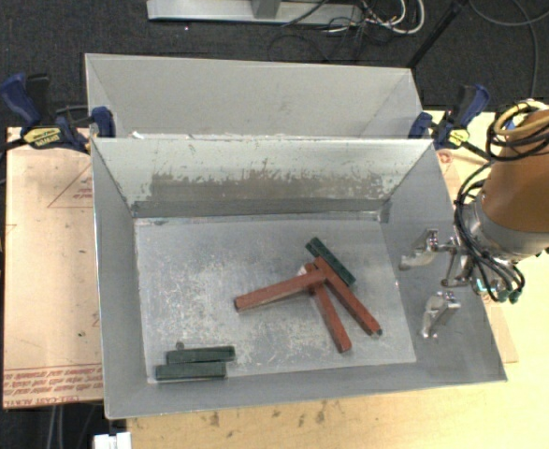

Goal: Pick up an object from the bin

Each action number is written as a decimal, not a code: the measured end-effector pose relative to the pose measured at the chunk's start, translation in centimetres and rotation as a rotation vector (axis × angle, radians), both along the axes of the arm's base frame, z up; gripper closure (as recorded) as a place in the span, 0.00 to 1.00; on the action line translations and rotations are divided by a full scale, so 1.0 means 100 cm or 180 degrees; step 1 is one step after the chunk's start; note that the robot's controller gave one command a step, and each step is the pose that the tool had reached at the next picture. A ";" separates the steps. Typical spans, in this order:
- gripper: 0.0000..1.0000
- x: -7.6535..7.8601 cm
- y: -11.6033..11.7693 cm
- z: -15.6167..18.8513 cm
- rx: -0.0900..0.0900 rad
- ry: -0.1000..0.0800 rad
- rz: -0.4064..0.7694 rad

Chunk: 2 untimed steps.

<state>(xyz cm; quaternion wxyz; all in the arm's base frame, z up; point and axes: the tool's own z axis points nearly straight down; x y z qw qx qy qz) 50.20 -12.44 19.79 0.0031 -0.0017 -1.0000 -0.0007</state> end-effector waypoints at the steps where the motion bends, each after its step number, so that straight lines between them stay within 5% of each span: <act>1: 0.00 0.002 0.001 0.003 -0.0004 -0.0022 0.0010; 2: 0.00 0.002 0.025 -0.047 -0.0009 -0.0043 0.0087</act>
Offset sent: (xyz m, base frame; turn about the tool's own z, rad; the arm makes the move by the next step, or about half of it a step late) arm -0.0009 0.0643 -0.1279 -0.0646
